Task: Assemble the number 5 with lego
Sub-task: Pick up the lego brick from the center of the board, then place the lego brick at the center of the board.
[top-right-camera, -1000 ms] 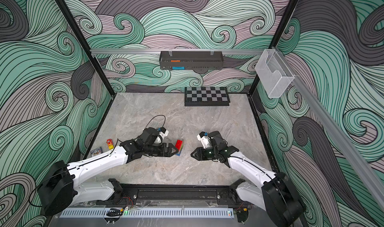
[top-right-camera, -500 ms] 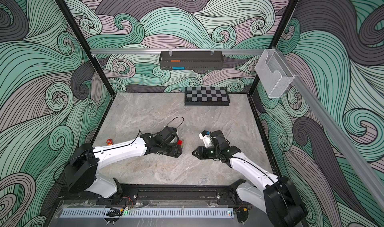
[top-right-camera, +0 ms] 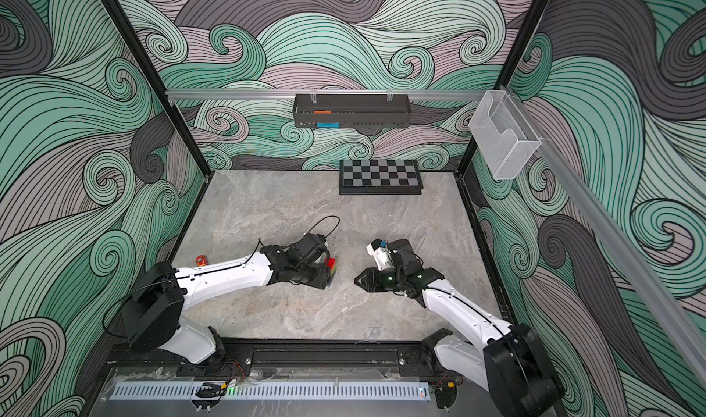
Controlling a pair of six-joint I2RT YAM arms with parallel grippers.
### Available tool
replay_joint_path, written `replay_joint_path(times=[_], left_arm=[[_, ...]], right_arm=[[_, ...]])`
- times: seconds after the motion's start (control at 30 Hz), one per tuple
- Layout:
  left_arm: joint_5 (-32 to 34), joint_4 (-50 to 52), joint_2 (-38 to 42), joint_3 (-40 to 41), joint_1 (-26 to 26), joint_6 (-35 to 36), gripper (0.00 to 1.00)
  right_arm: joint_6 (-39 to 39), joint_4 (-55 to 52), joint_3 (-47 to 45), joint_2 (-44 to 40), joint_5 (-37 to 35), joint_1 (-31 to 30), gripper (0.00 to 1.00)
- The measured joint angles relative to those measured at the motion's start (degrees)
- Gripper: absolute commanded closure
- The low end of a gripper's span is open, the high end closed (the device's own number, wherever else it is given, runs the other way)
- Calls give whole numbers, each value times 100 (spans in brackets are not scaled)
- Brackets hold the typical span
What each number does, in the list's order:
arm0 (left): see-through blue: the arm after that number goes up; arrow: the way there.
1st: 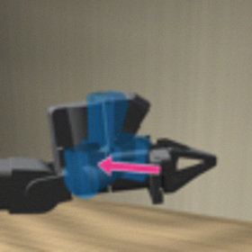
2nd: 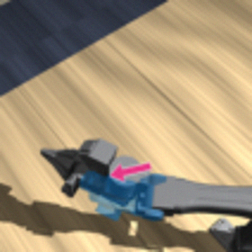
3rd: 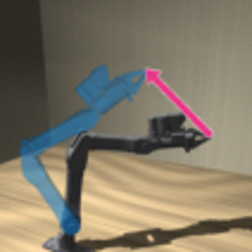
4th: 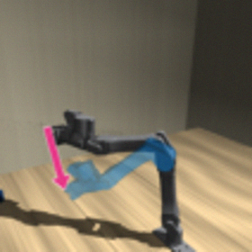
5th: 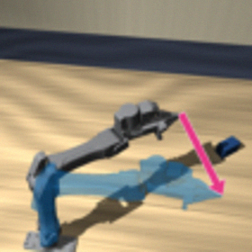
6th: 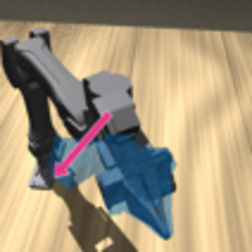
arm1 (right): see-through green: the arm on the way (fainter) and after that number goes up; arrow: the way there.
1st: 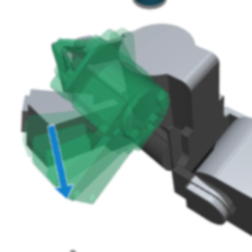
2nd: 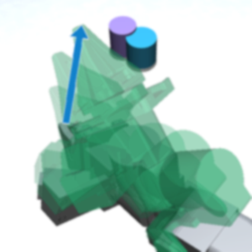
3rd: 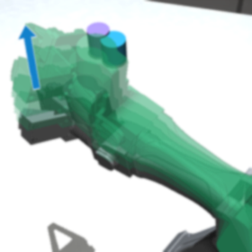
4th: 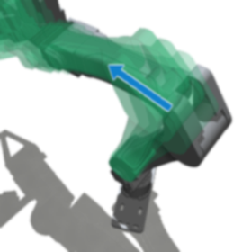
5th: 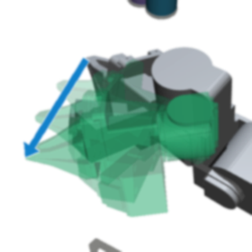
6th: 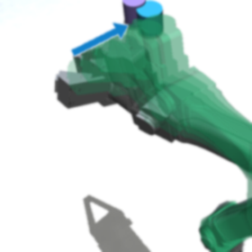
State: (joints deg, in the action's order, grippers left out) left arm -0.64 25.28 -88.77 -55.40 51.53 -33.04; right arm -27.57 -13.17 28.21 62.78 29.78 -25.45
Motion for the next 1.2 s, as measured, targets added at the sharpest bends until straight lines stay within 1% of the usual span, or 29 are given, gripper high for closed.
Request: replay_joint_path(times=[0.1, 0.17, 0.3, 0.47, 0.57, 0.67, 0.83, 1.03, 1.2], left_arm=[[2, -66, -2, 0, 0, 35, 56], [4, -81, -7, 0, 2, 72, 60], [17, -87, -7, -20, 0, 118, 71], [-9, -85, 2, -44, -13, 120, 72], [-205, -103, 52, -39, -118, 118, 73], [-588, -273, 184, 46, -363, 96, 73], [-1384, -868, 389, 448, -960, -61, 73], [-2347, -1558, 361, 820, -1499, -317, 73], [-2970, -2168, 76, 977, -1738, -546, 72]], right_arm=[[-2, 0, 0, 0, 28, 4, 63], [-2, 2, -2, 0, 35, 9, 63], [-2, 7, -22, 0, 37, 11, 63], [0, 7, -22, -2, 42, 15, 63], [0, 7, -22, -2, 44, 22, 63], [0, 4, -22, -13, 46, 35, 63], [0, 4, -22, -24, 52, 42, 63], [0, 4, -22, -24, 55, 44, 63], [0, 4, -22, -22, 61, 48, 63]])
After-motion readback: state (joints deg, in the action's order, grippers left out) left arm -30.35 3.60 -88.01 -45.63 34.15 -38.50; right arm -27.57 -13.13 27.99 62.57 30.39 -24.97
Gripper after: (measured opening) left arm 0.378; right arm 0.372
